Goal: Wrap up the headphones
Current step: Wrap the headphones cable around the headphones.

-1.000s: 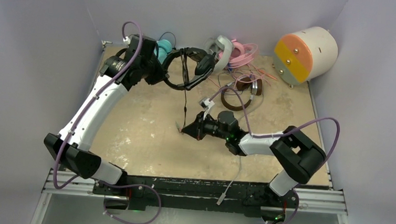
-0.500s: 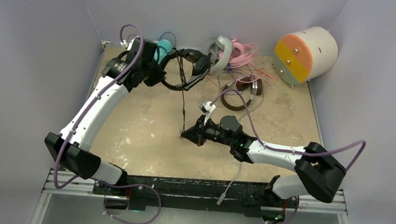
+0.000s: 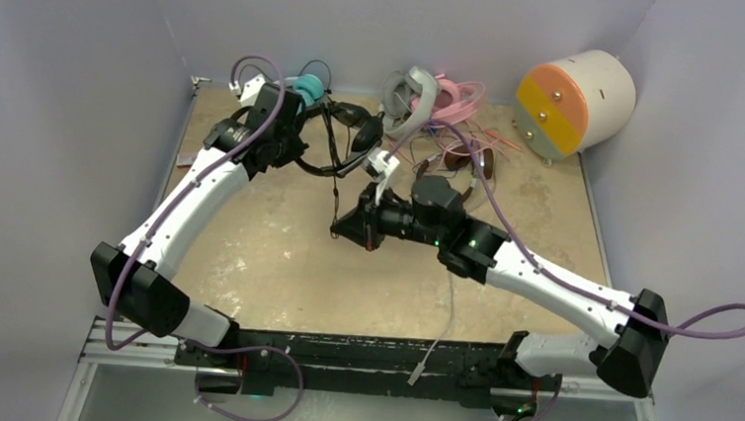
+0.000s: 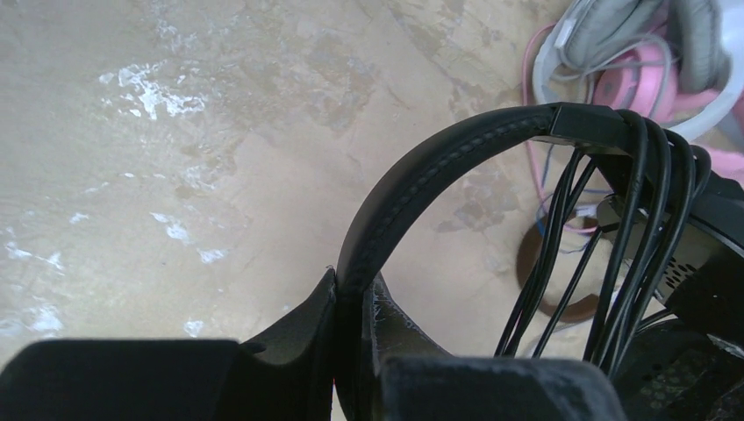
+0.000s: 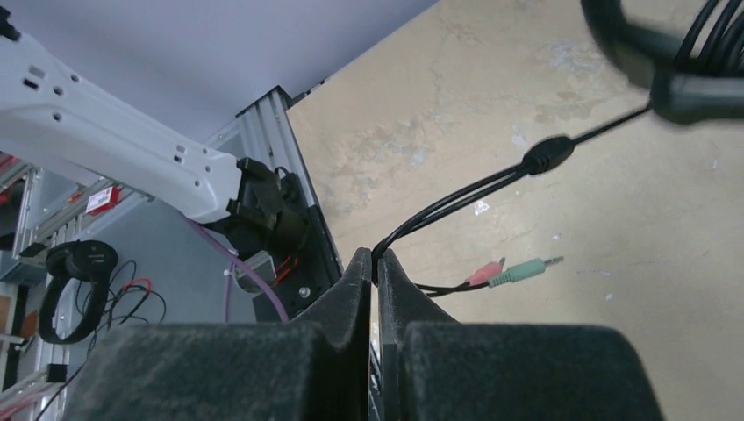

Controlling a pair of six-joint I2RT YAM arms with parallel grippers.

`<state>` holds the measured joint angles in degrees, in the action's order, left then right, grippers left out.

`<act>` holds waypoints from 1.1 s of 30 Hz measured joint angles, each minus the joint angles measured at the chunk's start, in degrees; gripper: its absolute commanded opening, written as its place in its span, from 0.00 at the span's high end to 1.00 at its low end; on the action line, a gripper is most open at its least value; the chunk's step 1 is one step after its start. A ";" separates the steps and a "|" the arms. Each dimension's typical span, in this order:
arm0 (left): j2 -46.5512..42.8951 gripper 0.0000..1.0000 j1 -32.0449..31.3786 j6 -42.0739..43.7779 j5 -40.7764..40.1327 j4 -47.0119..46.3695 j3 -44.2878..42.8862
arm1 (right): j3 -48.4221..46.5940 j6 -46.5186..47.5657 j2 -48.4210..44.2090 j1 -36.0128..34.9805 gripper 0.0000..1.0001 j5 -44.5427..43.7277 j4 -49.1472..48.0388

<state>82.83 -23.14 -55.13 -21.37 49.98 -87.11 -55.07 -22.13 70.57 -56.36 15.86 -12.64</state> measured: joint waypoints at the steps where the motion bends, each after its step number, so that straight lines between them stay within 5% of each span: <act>1: 0.00 1.00 -0.02 1.14 0.00 -0.55 0.59 | -3.61 0.57 0.83 0.00 1.00 0.00 4.46; 7: -0.02 1.00 -1.36 9.20 -0.83 -4.68 6.03 | -20.04 2.71 7.91 1.88 1.00 -0.79 21.86; 18: -2.49 1.00 -7.89 30.18 -6.47 -13.16 19.54 | -28.04 1.86 17.49 12.11 1.00 7.45 36.94; 33: -4.74 1.00 -9.86 43.34 -4.55 -17.29 24.37 | -35.52 8.15 24.98 12.13 1.00 -0.72 50.56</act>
<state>78.08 -32.99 -11.79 -25.91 32.69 -62.74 -90.59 -13.98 95.55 -44.23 15.14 37.91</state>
